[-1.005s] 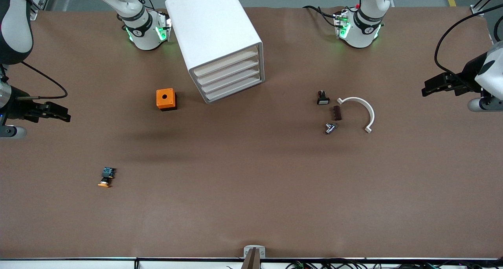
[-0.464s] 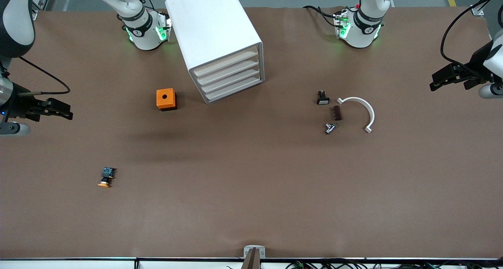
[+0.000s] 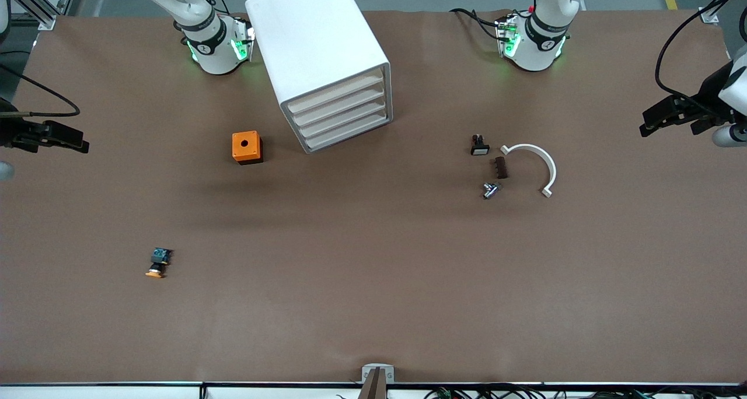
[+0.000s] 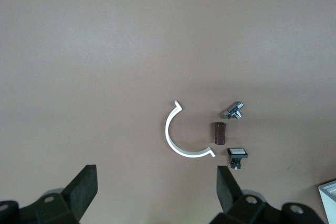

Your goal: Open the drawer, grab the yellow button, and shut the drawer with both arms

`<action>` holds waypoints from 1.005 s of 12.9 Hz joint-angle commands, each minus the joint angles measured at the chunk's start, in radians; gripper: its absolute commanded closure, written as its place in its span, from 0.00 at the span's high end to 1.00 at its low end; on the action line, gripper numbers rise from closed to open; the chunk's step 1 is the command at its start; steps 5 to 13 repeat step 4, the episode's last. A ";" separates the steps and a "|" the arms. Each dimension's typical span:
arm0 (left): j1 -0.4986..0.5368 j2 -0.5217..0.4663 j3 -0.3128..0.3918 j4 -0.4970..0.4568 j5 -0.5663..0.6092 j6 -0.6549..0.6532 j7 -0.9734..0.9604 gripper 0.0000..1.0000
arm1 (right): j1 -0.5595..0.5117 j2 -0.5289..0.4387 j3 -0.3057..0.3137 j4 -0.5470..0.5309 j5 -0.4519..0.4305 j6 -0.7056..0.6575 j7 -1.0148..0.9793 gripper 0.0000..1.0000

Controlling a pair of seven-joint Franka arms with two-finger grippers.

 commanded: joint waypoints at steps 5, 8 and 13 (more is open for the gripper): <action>-0.015 0.012 0.003 0.033 0.017 0.001 0.014 1.00 | -0.002 -0.129 0.010 -0.065 0.014 -0.030 0.025 1.00; -0.015 0.012 0.003 0.033 0.017 0.001 0.014 1.00 | -0.002 -0.129 0.010 -0.065 0.014 -0.030 0.025 1.00; -0.015 0.012 0.003 0.033 0.017 0.001 0.014 1.00 | -0.002 -0.129 0.010 -0.065 0.014 -0.030 0.025 1.00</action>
